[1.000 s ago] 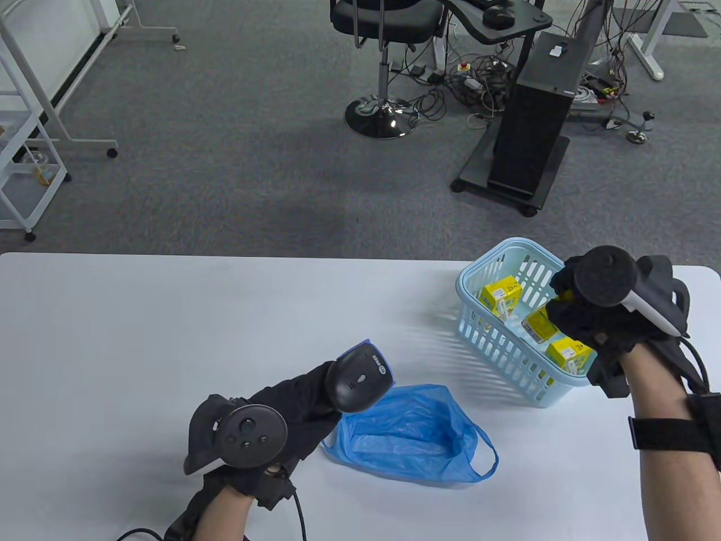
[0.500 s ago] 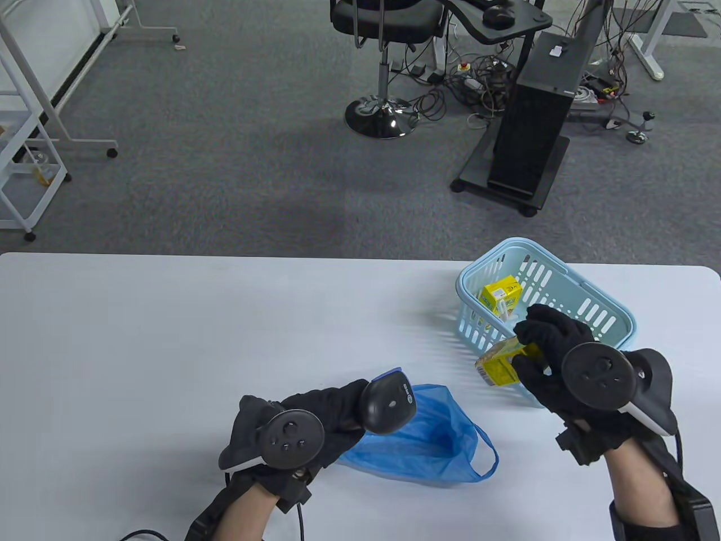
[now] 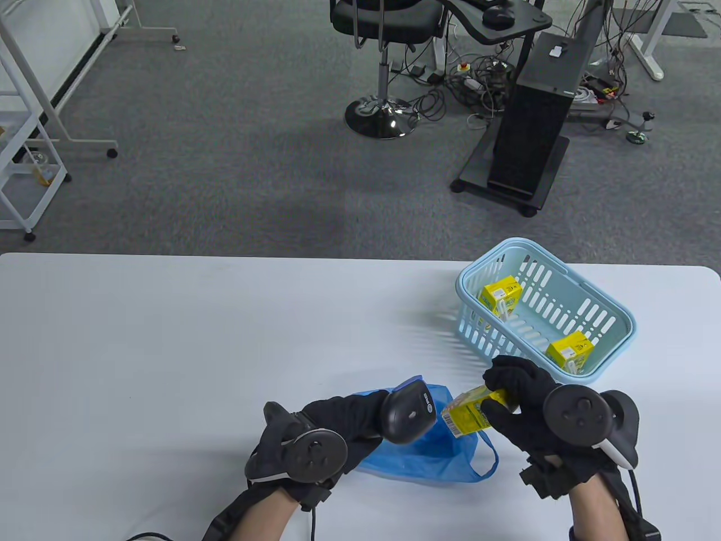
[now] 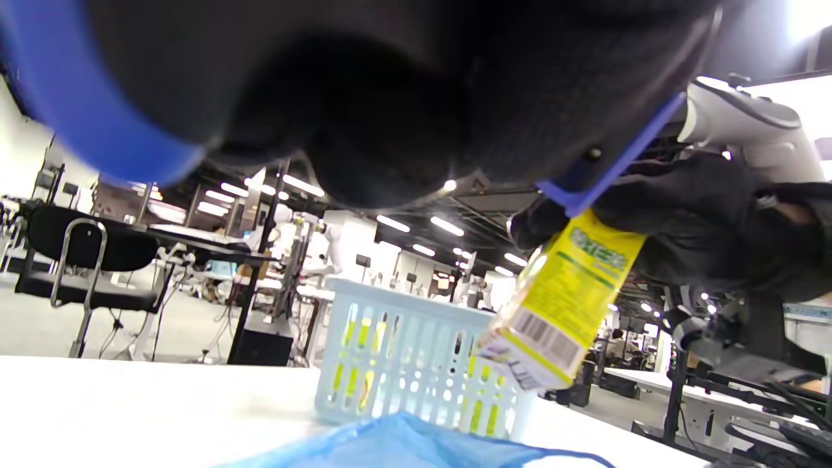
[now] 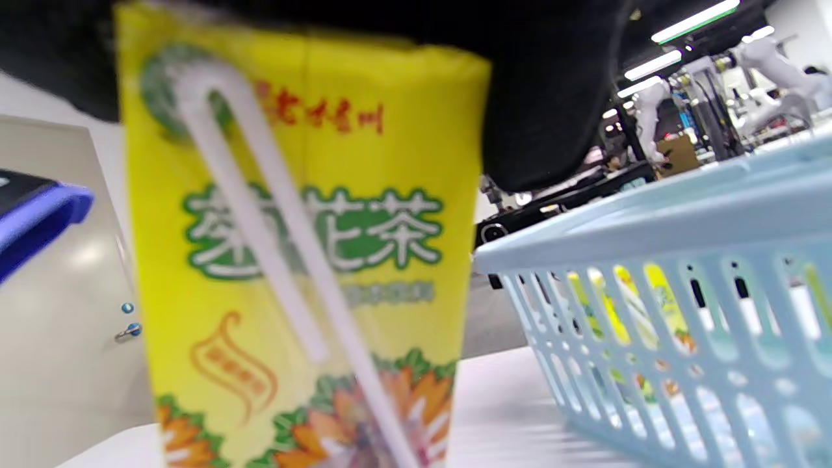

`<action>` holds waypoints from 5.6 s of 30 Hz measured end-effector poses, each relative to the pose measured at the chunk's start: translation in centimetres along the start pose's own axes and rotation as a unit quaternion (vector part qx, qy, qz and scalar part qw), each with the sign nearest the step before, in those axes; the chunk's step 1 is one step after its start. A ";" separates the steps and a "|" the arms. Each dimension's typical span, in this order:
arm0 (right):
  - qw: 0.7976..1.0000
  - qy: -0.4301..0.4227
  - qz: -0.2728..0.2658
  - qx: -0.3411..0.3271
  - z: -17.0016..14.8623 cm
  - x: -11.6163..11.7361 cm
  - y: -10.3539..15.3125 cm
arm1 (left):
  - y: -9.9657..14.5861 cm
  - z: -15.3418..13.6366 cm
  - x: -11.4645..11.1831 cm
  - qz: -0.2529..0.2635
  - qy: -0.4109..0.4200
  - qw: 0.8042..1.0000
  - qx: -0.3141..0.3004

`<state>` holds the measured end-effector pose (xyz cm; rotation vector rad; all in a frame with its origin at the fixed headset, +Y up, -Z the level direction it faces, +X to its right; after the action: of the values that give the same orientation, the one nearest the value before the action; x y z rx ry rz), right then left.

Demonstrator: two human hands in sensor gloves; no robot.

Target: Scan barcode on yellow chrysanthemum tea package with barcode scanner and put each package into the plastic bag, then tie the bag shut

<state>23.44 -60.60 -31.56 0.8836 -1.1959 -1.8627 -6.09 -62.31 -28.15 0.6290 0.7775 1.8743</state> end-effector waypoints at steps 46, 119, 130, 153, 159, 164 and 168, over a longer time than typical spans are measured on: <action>0.999 -0.022 0.040 0.010 0.5 1.7 -0.8 | -0.4 -0.4 -3.0 -0.091 0.002 0.995 0.045; 0.984 0.140 0.113 -0.010 3.6 3.8 -5.9 | 1.6 -5.6 2.3 -0.091 0.079 0.984 0.131; 0.924 0.204 0.225 0.231 -10.3 -1.2 -11.0 | 0.9 -1.1 4.0 -0.088 0.074 0.991 0.064; 0.793 0.304 0.396 0.349 -18.9 6.1 -12.9 | 1.1 -3.5 2.4 -0.124 0.081 0.983 0.105; 0.771 0.325 0.418 0.355 -19.4 6.6 -12.3 | 1.1 -3.5 2.6 -0.124 0.079 0.984 0.105; 0.792 0.335 0.409 0.305 -18.9 6.4 -12.8 | 1.2 -3.7 2.9 -0.118 0.079 0.984 0.104; 0.813 0.313 0.383 0.309 -18.1 5.5 -13.2 | 1.3 -3.8 2.8 -0.121 0.078 0.984 0.108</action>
<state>33.16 -69.11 -50.70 1.0196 -1.4256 -0.4522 -10.63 -61.11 -29.50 0.5003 1.1197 1.6418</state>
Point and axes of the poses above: the tracker on the back of each hand, its own z axis roughly to the thumb side, its own y axis roughly from the fingertips to the wrist, x = y × z, the point moved 4 cm from there along -y, roughly from the wrist to the fingertips, and after that the axes turned 1 degree about -z, right-handed, at the moved point
